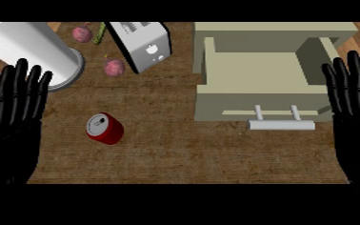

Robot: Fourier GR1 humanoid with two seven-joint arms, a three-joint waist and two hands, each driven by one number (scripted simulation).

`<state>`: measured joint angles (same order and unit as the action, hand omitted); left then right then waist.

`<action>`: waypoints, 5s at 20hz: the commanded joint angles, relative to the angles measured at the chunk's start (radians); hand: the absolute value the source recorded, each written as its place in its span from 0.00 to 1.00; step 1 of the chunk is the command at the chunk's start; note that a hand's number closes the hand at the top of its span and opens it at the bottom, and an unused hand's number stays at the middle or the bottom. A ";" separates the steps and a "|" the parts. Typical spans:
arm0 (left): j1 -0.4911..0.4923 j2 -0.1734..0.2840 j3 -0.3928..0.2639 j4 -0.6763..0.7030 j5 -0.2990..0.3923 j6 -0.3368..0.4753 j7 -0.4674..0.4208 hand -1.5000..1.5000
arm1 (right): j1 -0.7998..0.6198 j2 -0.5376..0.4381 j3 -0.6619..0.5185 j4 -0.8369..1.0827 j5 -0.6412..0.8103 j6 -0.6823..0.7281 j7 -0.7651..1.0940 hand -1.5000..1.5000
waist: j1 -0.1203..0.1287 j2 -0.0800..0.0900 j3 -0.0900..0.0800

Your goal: Pick up the can, place it into the drawer and close the drawer

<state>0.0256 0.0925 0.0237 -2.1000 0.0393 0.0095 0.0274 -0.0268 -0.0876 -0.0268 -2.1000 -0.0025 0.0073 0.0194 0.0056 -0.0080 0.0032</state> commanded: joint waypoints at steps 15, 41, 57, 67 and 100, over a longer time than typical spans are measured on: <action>0.068 -0.060 -0.193 -0.093 -0.243 0.103 0.387 0.00 | 0.193 0.019 0.015 -0.012 0.034 0.000 0.146 0.00 | -0.007 0.007 -0.003; 0.033 -0.083 -0.069 0.131 -0.176 0.128 0.279 0.00 | 0.372 0.019 -0.173 0.000 -0.101 0.171 -0.010 0.00 | -0.012 0.007 -0.003; 0.068 -0.082 0.016 0.479 -0.120 0.124 -0.094 0.00 | 0.253 0.011 -0.214 0.071 -0.080 0.184 0.012 0.00 | -0.008 0.008 -0.003; 0.091 -0.048 0.081 0.577 -0.081 0.086 -0.202 0.00 | 0.265 0.052 -0.173 0.066 -0.019 0.179 0.002 0.00 | -0.007 0.007 -0.003; -0.115 0.007 0.173 1.067 -0.024 0.054 -0.414 0.00 | 0.216 0.048 -0.217 0.061 -0.036 0.170 0.038 0.00 | -0.008 0.008 -0.003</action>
<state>-0.0347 0.1019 0.2032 -1.0773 0.0207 0.0444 -0.3955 0.2551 -0.0225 -0.2099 -2.1229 -0.0394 0.1833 0.0787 -0.0031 -0.0005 -0.0003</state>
